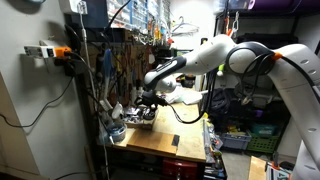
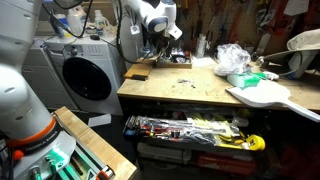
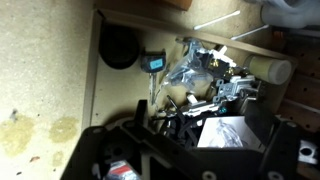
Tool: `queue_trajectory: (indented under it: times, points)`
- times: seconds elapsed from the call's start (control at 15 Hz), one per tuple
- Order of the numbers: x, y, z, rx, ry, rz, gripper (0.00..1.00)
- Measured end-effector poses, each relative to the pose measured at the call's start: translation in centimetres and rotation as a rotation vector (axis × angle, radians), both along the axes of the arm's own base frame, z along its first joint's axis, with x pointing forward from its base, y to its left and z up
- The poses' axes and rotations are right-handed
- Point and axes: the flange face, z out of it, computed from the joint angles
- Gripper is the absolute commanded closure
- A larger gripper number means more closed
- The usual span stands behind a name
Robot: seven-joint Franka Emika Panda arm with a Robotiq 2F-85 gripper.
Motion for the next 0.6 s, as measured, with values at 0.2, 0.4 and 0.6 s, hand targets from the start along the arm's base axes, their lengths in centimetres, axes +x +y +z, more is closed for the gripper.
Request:
queue_trajectory:
  times: [0.2,0.4,0.6]
  points:
    - [-1.4,-0.9,2.0,-0.074,0.047,0.131,0.00]
    - [-3.6,-3.0,3.2,-0.135,0.089,0.271,0.00]
    - [-6.5,-5.1,3.7,-0.171,0.120,0.424,0.00]
